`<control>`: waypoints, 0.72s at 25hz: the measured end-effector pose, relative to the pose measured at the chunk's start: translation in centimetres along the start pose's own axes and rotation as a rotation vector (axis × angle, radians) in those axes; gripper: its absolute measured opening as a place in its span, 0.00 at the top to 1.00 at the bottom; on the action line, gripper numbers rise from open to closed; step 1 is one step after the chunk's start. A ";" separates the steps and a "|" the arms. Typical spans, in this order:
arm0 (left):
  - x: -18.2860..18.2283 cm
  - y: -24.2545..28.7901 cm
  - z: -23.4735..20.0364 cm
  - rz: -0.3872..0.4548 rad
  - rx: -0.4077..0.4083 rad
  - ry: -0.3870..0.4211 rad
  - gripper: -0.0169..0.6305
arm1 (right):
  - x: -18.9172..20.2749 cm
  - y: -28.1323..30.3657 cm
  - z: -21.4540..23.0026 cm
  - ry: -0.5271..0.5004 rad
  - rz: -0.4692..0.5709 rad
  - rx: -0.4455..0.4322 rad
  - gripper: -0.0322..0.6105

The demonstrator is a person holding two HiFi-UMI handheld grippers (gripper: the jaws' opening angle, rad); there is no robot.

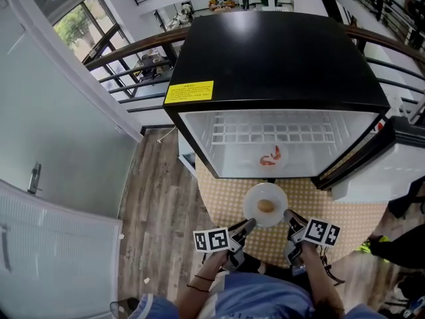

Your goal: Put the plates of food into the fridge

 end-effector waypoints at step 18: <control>-10.3 -4.5 13.8 0.171 -0.168 0.430 0.85 | -8.2 -7.3 -12.0 -0.144 0.241 -0.133 0.91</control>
Point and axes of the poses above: the fingertips, and each gripper's own axes: y forward along the fingers, z to its right, x out of its underside, the point moved 2 cm from there along -y, backward along the fingers, and after that the axes turned 12 degrees about -z, right-handed, at the moved point
